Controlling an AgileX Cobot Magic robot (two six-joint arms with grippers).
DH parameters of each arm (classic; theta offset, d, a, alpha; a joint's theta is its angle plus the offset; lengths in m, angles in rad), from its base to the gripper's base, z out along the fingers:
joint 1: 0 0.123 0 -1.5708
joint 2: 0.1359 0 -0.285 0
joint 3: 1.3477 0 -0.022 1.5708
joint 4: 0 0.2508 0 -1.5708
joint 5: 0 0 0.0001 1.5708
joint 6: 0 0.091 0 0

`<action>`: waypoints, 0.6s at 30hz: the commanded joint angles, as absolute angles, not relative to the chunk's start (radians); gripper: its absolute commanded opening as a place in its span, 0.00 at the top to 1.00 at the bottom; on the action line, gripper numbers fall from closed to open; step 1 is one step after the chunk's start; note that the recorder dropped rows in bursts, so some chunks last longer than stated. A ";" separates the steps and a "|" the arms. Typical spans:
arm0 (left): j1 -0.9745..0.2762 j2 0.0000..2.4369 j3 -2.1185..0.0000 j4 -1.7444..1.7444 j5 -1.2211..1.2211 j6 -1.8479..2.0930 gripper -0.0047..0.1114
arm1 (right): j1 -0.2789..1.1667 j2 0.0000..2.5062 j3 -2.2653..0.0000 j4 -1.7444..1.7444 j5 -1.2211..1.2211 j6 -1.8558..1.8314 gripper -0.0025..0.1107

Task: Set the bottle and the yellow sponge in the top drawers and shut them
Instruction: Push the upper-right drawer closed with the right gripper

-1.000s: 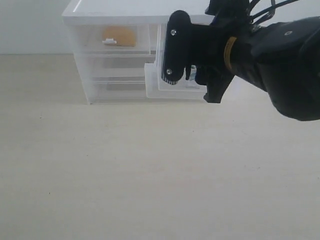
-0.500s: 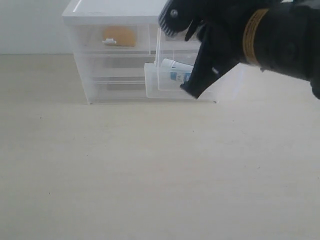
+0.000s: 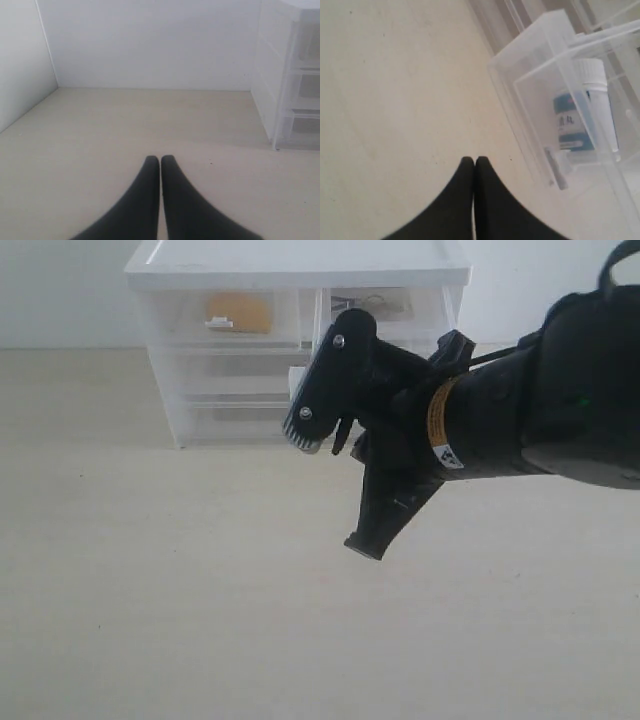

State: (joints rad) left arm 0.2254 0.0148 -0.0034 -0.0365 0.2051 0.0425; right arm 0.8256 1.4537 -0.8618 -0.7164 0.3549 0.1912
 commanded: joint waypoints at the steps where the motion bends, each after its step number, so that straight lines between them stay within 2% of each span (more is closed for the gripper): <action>1: 0.223 0.019 0.000 -0.043 0.201 0.033 0.93 | 0.784 1.509 -0.905 -0.855 0.401 0.317 0.98; 10: 0.223 0.019 0.000 -0.043 0.201 0.033 0.93 | 0.747 1.510 -0.989 -1.033 0.389 0.466 0.98; 18: 0.223 0.019 0.000 -0.043 0.201 0.033 0.93 | 0.646 1.533 -1.031 -1.059 0.333 0.511 0.98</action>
